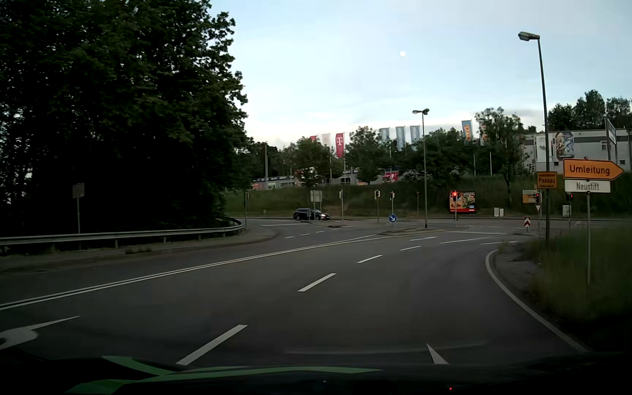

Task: Follow the waypoints while adhering to traffic rules and regulations

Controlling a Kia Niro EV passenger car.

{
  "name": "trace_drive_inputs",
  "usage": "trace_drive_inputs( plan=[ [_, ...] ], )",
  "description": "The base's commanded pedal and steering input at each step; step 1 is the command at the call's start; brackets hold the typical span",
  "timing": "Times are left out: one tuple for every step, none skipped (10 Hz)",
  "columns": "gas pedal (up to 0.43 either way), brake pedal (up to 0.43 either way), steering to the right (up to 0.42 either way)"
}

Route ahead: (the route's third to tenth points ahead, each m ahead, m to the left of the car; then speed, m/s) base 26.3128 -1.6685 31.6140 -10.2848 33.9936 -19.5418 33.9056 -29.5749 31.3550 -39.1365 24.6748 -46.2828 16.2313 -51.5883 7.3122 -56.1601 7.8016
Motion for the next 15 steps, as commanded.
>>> trace_drive_inputs(
  plan=[
    [0.098,0.000,0.100],
    [0.098,0.000,0.095],
    [0.098,0.000,0.090],
    [0.098,0.000,0.088],
    [0.098,0.000,0.088],
    [0.098,0.000,0.087],
    [0.087,0.000,0.086],
    [0.079,0.000,0.084],
    [0.079,0.000,0.084],
    [0.059,0.000,0.084],
    [0.000,0.000,0.083],
    [0.000,0.000,0.084],
    [0.000,0.000,0.083],
    [0.000,0.000,0.083],
    [0.000,0.000,0.083]
  ],
)
